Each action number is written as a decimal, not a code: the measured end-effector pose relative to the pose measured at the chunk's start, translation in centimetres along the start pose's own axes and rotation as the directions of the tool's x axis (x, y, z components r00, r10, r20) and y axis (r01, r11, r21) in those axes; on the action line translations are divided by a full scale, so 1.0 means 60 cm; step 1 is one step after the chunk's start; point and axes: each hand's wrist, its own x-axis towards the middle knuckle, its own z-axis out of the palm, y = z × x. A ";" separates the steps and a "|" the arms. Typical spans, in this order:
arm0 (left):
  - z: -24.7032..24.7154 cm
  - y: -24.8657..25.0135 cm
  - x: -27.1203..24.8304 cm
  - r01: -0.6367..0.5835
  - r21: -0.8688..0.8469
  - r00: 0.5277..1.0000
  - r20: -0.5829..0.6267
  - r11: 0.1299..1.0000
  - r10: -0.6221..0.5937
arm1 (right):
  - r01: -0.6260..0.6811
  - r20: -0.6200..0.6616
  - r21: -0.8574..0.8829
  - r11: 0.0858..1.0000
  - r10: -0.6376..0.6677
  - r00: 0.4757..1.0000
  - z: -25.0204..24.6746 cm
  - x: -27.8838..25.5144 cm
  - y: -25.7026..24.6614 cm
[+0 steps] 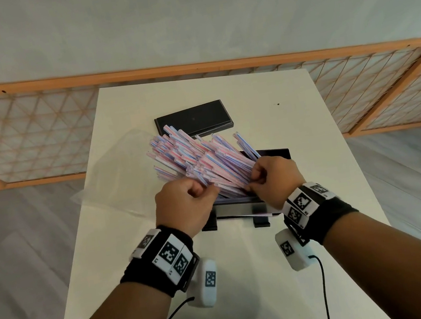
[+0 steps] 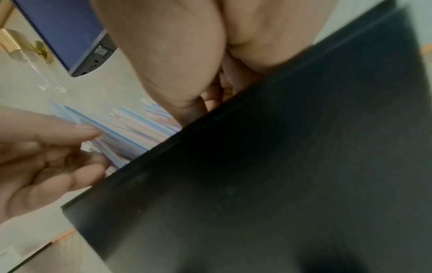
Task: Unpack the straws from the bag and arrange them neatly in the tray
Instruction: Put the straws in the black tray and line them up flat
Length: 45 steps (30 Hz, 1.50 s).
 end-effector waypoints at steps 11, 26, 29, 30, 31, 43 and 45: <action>0.029 0.016 -0.001 -0.040 0.109 0.997 0.065 0.993 0.033 | 0.008 0.043 -0.196 0.981 0.000 0.999 0.004 0.025 -0.016; 0.028 -0.009 0.011 -0.026 0.053 0.999 0.029 0.998 0.024 | -0.006 0.131 -0.191 0.982 0.032 0.991 0.007 0.029 -0.005; 0.026 -0.010 0.010 -0.014 0.041 0.998 0.056 0.999 0.011 | 0.072 0.118 -0.223 0.972 -0.046 0.992 0.006 0.034 -0.002; 0.026 -0.012 0.011 -0.002 0.029 0.998 0.062 1.000 0.000 | 0.088 0.121 -0.227 0.970 -0.062 0.991 0.005 0.036 -0.002; 0.026 -0.013 0.011 0.006 0.012 0.998 0.070 1.000 -0.007 | 0.100 0.117 -0.221 0.970 -0.075 0.990 0.004 0.037 -0.002; 0.026 -0.018 0.017 0.082 -0.146 0.979 0.199 0.986 -0.052 | 0.247 0.049 -0.005 0.969 -0.246 0.968 -0.033 0.017 -0.011; 0.023 -0.001 0.017 0.181 -0.259 0.969 0.214 0.949 -0.126 | 0.317 0.116 0.025 0.948 -0.318 0.941 -0.040 0.010 -0.008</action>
